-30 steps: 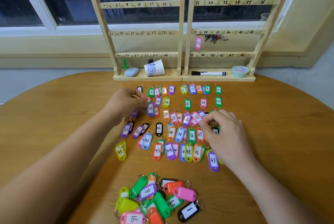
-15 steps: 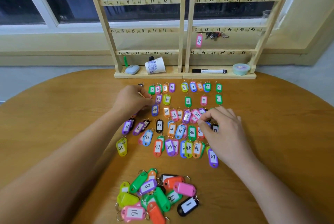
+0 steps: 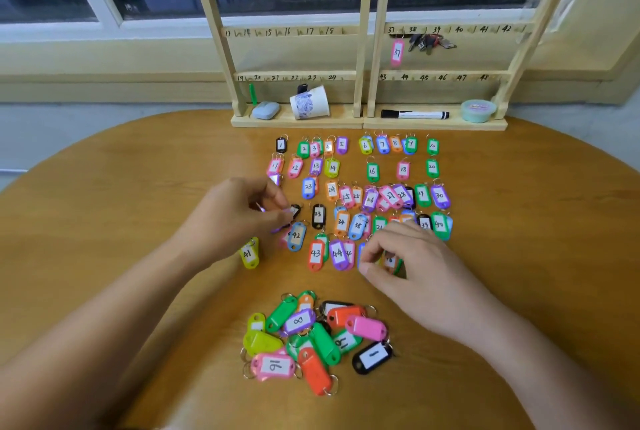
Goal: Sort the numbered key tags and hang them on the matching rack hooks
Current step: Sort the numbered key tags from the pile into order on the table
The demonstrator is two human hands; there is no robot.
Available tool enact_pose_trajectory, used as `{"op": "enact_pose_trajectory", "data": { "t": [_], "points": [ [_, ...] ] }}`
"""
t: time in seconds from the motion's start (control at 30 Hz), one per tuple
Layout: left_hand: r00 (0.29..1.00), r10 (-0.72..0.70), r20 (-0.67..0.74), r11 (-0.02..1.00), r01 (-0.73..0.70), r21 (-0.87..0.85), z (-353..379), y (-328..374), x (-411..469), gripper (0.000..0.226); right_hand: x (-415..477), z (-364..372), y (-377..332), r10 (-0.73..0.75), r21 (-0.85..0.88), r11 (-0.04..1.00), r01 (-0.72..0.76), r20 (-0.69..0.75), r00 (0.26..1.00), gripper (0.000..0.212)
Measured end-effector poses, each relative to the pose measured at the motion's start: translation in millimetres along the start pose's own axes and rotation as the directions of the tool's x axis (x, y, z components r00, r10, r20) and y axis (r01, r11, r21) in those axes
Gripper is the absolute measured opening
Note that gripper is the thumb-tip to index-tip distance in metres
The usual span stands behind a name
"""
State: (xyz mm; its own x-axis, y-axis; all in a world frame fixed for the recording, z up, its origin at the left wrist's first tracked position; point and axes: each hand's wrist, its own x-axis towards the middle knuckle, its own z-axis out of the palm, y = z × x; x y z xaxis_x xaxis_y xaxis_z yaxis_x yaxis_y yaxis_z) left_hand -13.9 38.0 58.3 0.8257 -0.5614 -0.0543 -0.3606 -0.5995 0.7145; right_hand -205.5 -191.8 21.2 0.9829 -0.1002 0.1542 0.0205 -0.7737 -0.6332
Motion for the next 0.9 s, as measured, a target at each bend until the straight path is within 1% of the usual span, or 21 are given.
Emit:
{"op": "enact_pose_trajectory", "data": {
  "t": [0.17, 0.23, 0.3, 0.5, 0.63, 0.73, 0.83, 0.9],
  "points": [
    [0.997, 0.013, 0.08, 0.998, -0.018, 0.061, 3.2, -13.4, -46.3, 0.013, -27.8, 0.0, -14.3, 0.012, -0.042, 0.999, -0.008, 0.105, 0.994, 0.012],
    [0.991, 0.025, 0.129, 0.996, -0.036, 0.082, 6.1, -18.0, -64.3, 0.016, -36.8, -0.9, -18.8, 0.031, -0.062, 0.998, -0.021, 0.159, 0.987, 0.017],
    [0.988, 0.034, 0.153, 0.993, -0.052, 0.11, 9.5, -22.7, -78.7, 0.019, -43.8, -1.1, -21.9, 0.022, -0.108, 0.994, -0.002, 0.18, 0.983, 0.022],
    [0.981, 0.122, 0.148, 0.976, -0.146, 0.162, 18.8, -35.0, -100.9, 0.027, -49.3, 2.1, -30.4, 0.032, -0.23, 0.973, 0.017, 0.206, 0.978, 0.022],
    [0.98, 0.155, 0.126, 0.963, -0.179, 0.2, 24.4, -34.5, -100.9, 0.029, -48.5, 7.4, -32.9, 0.015, -0.276, 0.96, 0.044, 0.209, 0.978, 0.021],
    [0.983, 0.155, 0.099, 0.954, -0.175, 0.245, 26.7, -32.2, -100.7, 0.026, -47.5, 10.1, -34.9, -0.01, -0.319, 0.945, 0.069, 0.181, 0.983, 0.02],
    [0.983, 0.17, 0.069, 0.938, -0.183, 0.294, 25.3, -28.1, -100.7, 0.011, -45.8, 10.9, -34.7, -0.019, -0.364, 0.929, 0.074, 0.152, 0.988, 0.02],
    [0.987, 0.149, 0.054, 0.94, -0.159, 0.301, 22.8, -26.2, -99.3, 0.005, -44.0, 10.8, -32.8, -0.026, -0.367, 0.927, 0.073, 0.129, 0.991, 0.021]
  ]
}}
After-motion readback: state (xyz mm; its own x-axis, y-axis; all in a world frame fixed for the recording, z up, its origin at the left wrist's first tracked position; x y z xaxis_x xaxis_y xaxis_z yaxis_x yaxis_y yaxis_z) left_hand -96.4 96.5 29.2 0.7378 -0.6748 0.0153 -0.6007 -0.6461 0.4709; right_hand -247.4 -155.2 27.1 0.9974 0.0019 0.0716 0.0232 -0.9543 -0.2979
